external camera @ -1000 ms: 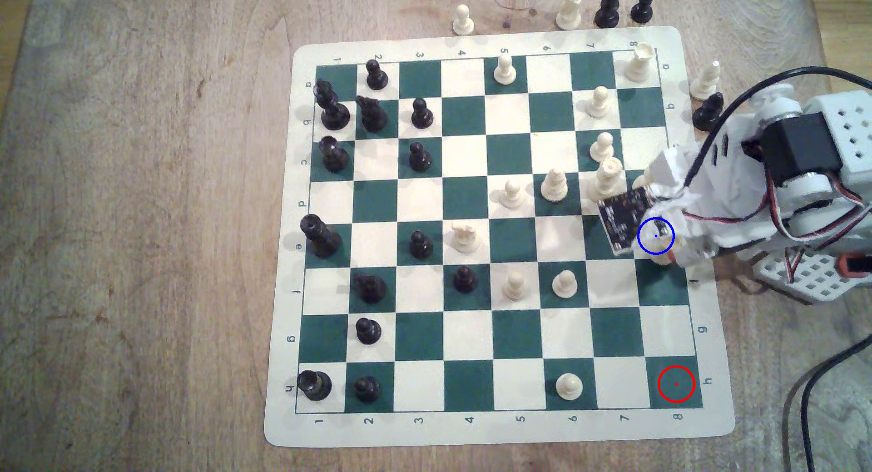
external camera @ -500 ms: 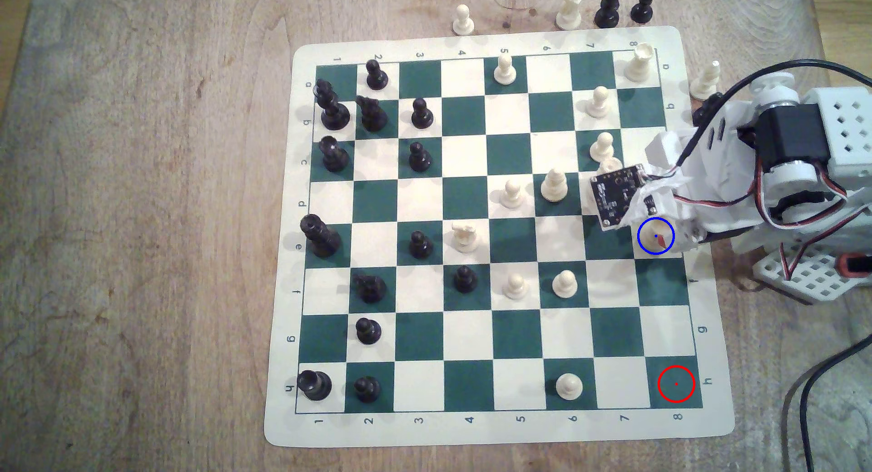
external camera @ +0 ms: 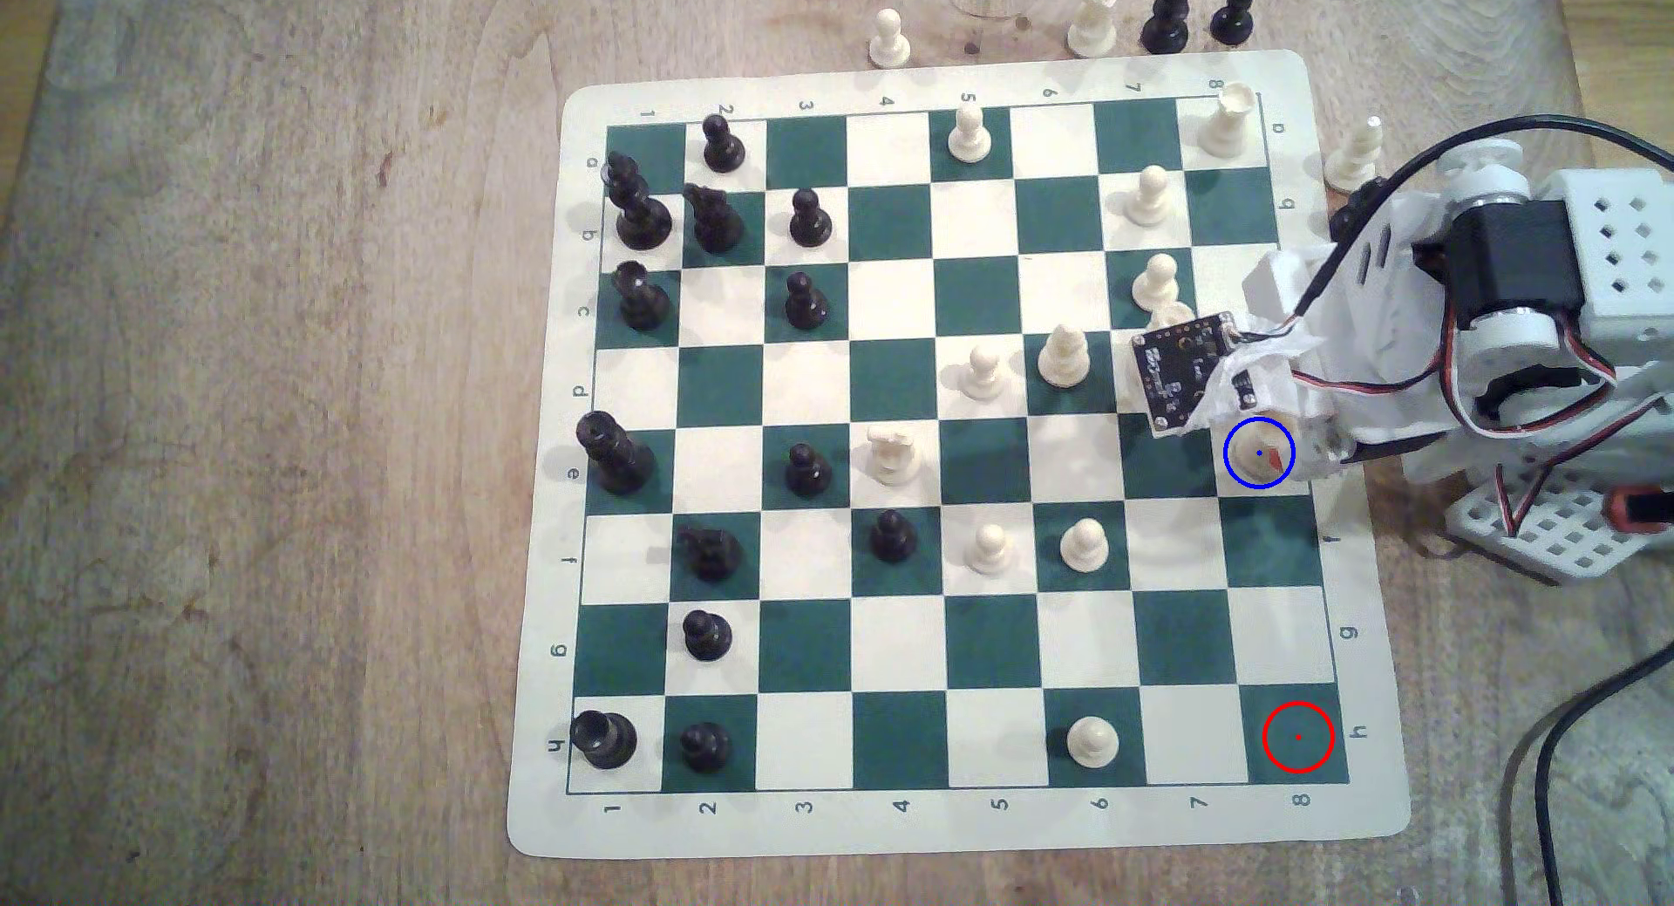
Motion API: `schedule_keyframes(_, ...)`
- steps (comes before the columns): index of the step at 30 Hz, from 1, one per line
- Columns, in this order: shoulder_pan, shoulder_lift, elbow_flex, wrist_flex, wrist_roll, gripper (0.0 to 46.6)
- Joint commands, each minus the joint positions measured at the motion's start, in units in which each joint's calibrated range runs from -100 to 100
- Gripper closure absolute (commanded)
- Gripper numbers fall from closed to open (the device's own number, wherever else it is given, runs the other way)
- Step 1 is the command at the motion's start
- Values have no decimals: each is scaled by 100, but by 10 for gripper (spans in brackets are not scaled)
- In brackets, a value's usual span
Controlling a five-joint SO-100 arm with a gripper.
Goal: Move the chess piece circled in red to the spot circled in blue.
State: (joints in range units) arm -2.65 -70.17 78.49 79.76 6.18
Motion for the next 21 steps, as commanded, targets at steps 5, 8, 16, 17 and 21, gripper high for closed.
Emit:
schedule_keyframes(5, 58, -29, -52, -204, 24, 441)
schedule_keyframes(8, 27, -37, -34, -253, 24, 414)
schedule_keyframes(16, -4, 48, -25, -253, 39, 413)
schedule_keyframes(17, -4, 82, -25, -253, 49, 414)
schedule_keyframes(21, -4, 141, -16, -253, 54, 402)
